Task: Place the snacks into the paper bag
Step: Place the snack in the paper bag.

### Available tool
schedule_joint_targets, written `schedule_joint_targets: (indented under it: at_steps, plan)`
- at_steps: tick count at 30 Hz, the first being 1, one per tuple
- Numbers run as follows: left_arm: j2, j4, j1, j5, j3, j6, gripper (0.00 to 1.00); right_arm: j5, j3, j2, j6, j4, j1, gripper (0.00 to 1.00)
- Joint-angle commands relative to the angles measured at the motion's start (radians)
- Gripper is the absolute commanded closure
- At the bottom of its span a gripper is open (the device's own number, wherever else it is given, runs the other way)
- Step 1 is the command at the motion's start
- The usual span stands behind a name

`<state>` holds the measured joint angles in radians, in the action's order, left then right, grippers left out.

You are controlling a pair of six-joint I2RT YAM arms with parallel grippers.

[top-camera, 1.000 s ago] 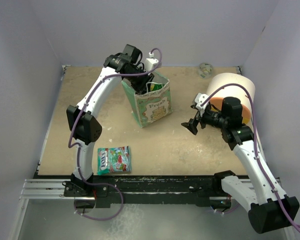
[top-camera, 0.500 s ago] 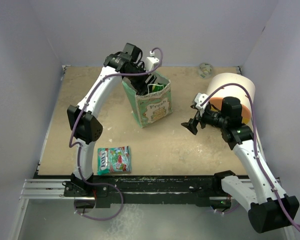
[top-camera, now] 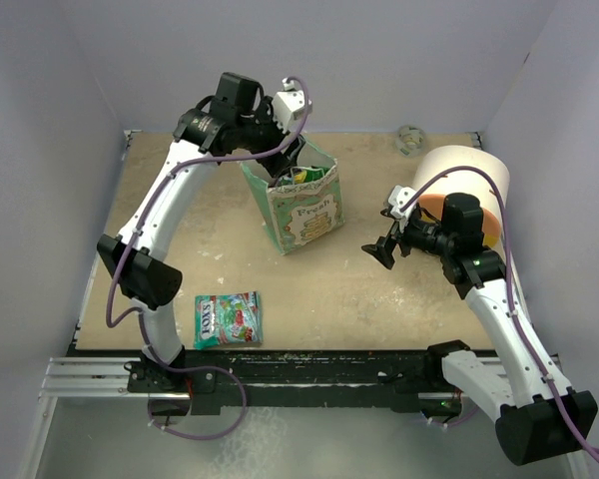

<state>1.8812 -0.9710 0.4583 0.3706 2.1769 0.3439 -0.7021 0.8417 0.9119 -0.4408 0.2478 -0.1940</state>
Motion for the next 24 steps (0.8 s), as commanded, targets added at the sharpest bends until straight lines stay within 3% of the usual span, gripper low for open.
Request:
schedule_joint_targets:
  at_steps: [1,7,24]
  plan:
    - [-0.032,0.066,-0.006,-0.02,-0.022,0.015,0.15,-0.02,-0.01,0.002,-0.012,-0.036,0.008,0.04]
    - [0.012,0.015,-0.005,0.053,-0.018,-0.017,0.27,-0.019,-0.01,0.001,-0.012,-0.038,0.008,0.04]
    - [0.144,-0.123,-0.006,0.091,0.035,-0.022,0.65,-0.022,-0.012,0.0,-0.015,-0.038,0.008,0.04]
